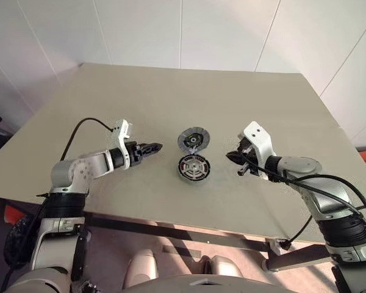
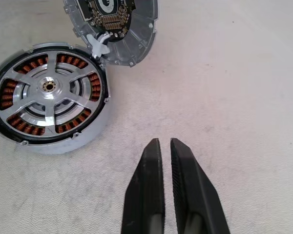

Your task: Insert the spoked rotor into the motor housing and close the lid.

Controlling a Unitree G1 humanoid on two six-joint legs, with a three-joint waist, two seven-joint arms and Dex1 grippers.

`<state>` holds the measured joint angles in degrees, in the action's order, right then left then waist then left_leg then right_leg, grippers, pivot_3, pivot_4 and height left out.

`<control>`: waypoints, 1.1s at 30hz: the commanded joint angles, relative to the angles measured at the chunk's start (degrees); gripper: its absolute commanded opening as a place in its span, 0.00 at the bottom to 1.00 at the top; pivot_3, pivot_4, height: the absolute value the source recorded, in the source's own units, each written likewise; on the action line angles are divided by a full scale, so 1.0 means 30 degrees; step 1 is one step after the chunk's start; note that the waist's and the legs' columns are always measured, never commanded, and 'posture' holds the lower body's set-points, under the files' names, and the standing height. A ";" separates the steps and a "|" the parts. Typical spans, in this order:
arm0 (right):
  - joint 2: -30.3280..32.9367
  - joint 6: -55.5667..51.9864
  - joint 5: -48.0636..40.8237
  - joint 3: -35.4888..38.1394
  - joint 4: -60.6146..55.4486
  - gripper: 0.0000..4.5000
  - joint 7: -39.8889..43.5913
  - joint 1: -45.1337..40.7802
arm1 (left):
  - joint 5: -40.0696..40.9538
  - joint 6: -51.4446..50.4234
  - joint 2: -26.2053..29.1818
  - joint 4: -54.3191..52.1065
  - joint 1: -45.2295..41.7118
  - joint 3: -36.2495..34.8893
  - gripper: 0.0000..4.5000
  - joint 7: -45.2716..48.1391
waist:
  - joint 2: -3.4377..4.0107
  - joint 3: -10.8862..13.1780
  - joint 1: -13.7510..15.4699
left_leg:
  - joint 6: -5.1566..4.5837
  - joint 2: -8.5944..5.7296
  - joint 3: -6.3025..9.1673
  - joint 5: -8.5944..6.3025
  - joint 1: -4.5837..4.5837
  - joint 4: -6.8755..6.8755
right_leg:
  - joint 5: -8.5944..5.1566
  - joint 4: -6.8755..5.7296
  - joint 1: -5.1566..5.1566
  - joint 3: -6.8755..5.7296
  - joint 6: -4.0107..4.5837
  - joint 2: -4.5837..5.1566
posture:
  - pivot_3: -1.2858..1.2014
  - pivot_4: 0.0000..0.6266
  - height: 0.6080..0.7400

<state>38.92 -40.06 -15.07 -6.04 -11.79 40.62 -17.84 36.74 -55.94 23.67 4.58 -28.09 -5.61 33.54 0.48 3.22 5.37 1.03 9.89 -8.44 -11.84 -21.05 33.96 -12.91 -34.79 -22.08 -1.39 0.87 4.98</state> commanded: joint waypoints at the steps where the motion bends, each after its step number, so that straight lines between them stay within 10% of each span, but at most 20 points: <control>1: 0.0339 0.0667 0.0064 -0.0004 -0.0279 0.33 0.0825 -0.1023 | -0.0825 0.1105 0.0578 -0.1294 -0.0284 0.0815 0.66 0.0660 | 0.0001 0.0000 0.0019 | -0.0002 -0.0002 -0.0001 0.0000 -0.0004 0.0000 | 0.0001 -0.0001 -0.0004 -0.0001 0.0003 0.0000 | 0.52 0.00 1.00; 7: 0.1473 -0.0543 -0.0229 -0.1456 -0.1144 0.76 0.3478 -0.1523 | -0.0637 0.0673 0.0666 -0.2101 -0.0060 0.1258 0.66 0.1345 | -0.0001 0.0001 0.0050 | -0.0022 -0.0006 -0.0002 -0.0005 -0.0027 0.0008 | 0.0000 0.0006 -0.0004 -0.0003 0.0011 0.0004 | 0.52 0.00 1.00; 11: 0.2080 0.0227 0.0553 -0.2606 -0.0625 0.76 0.4999 -0.3240 | -0.0654 0.0536 0.0403 -0.1859 -0.0303 0.1095 0.66 0.1280 | 0.0009 0.0007 -0.0038 | -0.0019 0.0003 -0.0010 -0.0004 -0.0006 0.0043 | 0.0014 -0.0031 -0.0005 0.0006 0.0034 0.0002 | 0.52 0.00 1.00; 23: 0.2213 2.0617 0.6549 -0.5984 0.9634 0.76 1.1518 -0.9233 | -0.0768 0.0793 -0.0239 -0.1017 -0.0619 0.0715 0.66 0.1058 | 0.0000 0.0009 -0.0030 | -0.0124 0.0013 -0.0028 -0.0029 -0.0051 0.0112 | 0.0022 -0.0124 -0.0060 -0.0002 0.0079 0.0009 | 0.52 0.00 1.00; 33: 0.0995 2.4162 0.9073 -0.8325 1.3647 0.76 1.4790 -1.3153 | -0.0827 0.0720 -0.0293 -0.0967 -0.0632 0.0573 0.66 0.0923 | -0.0013 0.0017 -0.0268 | -0.0284 0.0063 -0.0022 -0.0022 -0.0264 0.0375 | 0.0009 -0.0339 -0.0247 -0.0017 0.0127 0.0005 | 0.52 0.00 1.00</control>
<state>42.18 30.80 12.24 -31.08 29.07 82.60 -54.76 33.96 -54.27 22.36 2.59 -28.84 -2.53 36.31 0.44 3.27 4.56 0.18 10.09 -8.51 -11.91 -21.84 35.10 -12.87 -35.83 -22.81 -1.44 1.27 4.99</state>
